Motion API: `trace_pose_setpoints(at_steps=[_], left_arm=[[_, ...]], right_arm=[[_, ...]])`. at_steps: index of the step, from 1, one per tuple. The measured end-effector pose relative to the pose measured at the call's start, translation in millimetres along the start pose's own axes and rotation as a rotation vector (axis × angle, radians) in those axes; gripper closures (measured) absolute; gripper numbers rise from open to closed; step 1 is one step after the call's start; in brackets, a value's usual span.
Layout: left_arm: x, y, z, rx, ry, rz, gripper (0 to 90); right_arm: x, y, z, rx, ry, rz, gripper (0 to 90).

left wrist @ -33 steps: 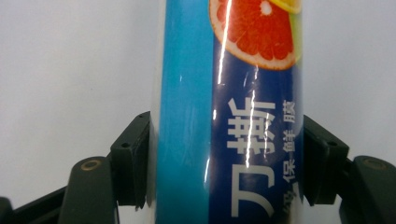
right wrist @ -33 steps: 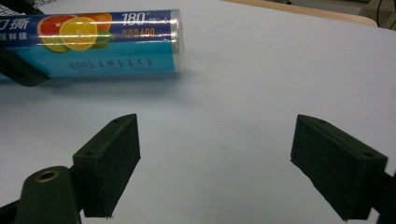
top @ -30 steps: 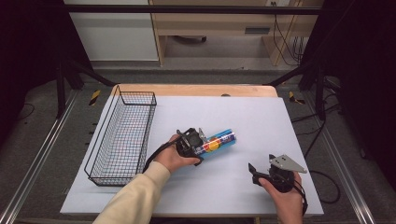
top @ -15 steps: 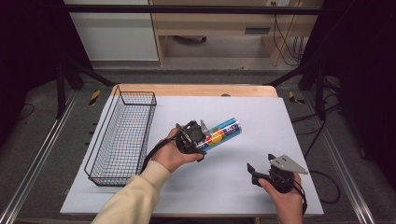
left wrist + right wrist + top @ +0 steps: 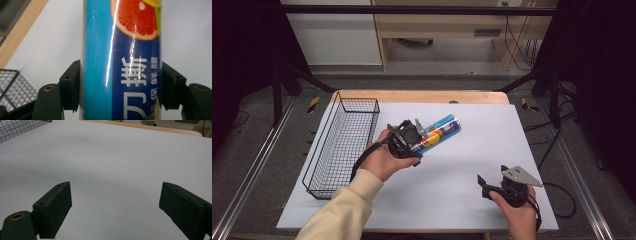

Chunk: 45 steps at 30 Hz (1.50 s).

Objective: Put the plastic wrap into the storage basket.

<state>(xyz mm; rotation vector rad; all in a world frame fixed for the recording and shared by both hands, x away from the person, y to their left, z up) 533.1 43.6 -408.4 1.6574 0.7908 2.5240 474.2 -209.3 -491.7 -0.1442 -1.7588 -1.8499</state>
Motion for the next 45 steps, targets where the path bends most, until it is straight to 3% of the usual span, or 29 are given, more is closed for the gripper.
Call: trace_pose_setpoints(at_steps=[10,12,33,45], left_arm=[[25.4,-23.5,20.7,0.063,0.039,0.004,32.0],[28.5,-29.6,23.0,0.059,0.044,0.018,32.1],[46.2,-61.9,42.3,0.127,0.066,0.031,32.1],[56.1,-74.9,54.2,0.164,0.071,0.013,32.1]], right_arm=[[0.4,2.6,-2.6,0.021,-0.024,-0.013,9.4],[0.5,2.0,-3.6,0.021,-0.025,-0.01,9.3],[0.7,1.2,-4.3,0.014,-0.028,-0.009,10.1],[-1.7,1.0,-4.8,0.008,-0.042,-0.015,10.4]])
Point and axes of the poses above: each handheld gripper's, and its own axes: x roughly backward along the jaws, y roughly out of its top, z roughly to its left, the point moved 9 cm from there along -x, roughly forward along the jaws, and after that the axes turned 7 degrees about -x, right-handed, at the moved point
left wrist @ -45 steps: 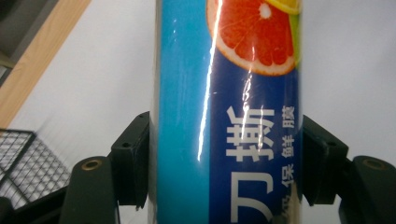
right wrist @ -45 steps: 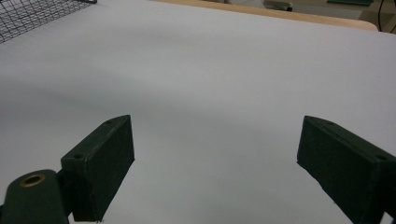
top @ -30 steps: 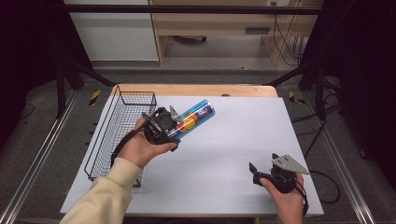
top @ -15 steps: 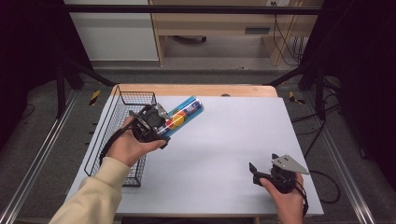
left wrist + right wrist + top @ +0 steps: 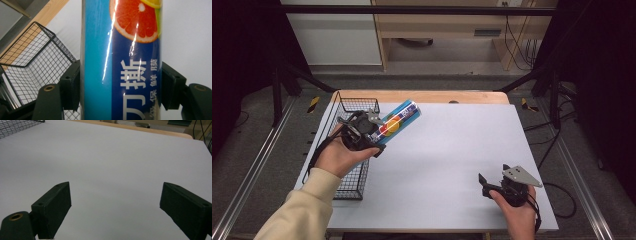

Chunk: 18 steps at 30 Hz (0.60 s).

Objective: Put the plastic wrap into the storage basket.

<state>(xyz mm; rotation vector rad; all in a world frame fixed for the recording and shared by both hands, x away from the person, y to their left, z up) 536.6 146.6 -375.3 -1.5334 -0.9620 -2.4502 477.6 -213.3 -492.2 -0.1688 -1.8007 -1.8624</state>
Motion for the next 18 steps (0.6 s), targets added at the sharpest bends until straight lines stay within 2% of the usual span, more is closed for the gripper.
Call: trace_pose_setpoints(at_steps=[5,10,13,18], left_arm=[[6.1,-4.4,6.9,0.009,0.001,-0.01,32.1],[12.9,-9.2,10.2,0.026,0.007,-0.012,32.1],[17.2,-14.3,11.2,0.037,0.019,-0.003,32.2],[22.3,-23.0,10.7,0.056,0.045,0.01,32.1]], right_arm=[[-2.6,1.0,0.8,-0.009,-0.01,-0.014,10.4],[-5.5,1.5,6.4,-0.004,0.011,-0.015,10.4],[-5.1,1.1,11.9,0.015,0.03,-0.014,10.4],[-1.2,3.5,13.2,0.018,0.041,-0.026,10.4]])
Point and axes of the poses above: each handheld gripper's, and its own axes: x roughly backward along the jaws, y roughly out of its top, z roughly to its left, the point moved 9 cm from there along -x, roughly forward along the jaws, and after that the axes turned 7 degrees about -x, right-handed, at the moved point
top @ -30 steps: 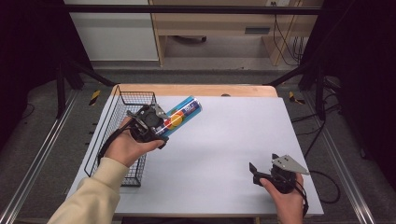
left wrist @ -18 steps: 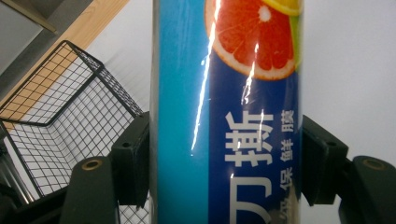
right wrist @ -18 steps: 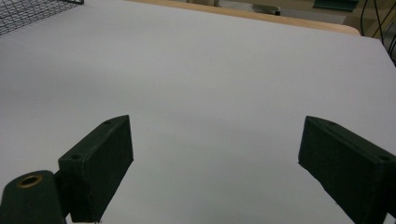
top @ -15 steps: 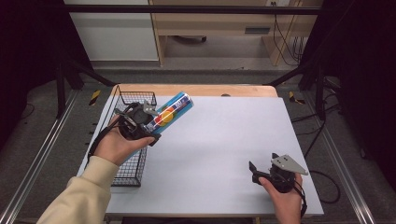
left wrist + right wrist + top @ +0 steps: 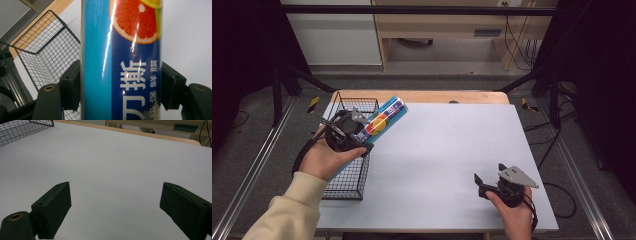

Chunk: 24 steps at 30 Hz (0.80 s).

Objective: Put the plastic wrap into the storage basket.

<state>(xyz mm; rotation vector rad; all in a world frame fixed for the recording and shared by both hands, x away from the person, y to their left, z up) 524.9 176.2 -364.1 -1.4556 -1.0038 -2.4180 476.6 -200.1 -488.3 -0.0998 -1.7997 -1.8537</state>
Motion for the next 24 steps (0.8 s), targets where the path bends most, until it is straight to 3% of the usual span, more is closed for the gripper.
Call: trace_pose_setpoints(at_steps=[9,20,24], left_arm=[[7.8,-15.8,-3.4,0.028,0.036,0.03,32.2],[12.6,-32.0,-7.8,0.07,0.027,0.023,32.2],[15.6,-37.4,-10.1,0.067,0.03,0.031,32.2]], right_arm=[[4.9,6.4,0.3,0.017,0.002,-0.016,10.3],[3.1,4.2,0.0,0.009,0.006,-0.005,10.4],[3.3,4.0,0.5,0.008,0.008,-0.005,10.3]])
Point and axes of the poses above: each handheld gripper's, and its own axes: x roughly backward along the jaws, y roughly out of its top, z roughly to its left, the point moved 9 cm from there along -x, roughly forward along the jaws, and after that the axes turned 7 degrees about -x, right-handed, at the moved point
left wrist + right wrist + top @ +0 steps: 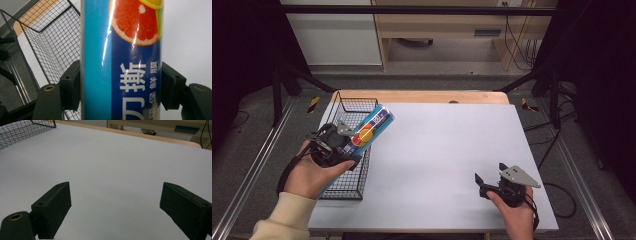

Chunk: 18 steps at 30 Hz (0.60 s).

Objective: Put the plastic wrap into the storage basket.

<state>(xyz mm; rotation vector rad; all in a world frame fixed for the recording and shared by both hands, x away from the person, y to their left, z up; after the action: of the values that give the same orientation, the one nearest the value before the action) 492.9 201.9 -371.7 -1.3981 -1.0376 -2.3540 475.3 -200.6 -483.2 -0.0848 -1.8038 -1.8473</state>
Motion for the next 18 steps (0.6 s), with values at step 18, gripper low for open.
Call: trace_pose_setpoints(at_steps=[18], left_arm=[[-7.3,-15.9,4.7,0.062,0.0,0.04,32.2]], right_arm=[[-1.9,-1.6,2.2,0.006,0.008,0.011,10.3]])
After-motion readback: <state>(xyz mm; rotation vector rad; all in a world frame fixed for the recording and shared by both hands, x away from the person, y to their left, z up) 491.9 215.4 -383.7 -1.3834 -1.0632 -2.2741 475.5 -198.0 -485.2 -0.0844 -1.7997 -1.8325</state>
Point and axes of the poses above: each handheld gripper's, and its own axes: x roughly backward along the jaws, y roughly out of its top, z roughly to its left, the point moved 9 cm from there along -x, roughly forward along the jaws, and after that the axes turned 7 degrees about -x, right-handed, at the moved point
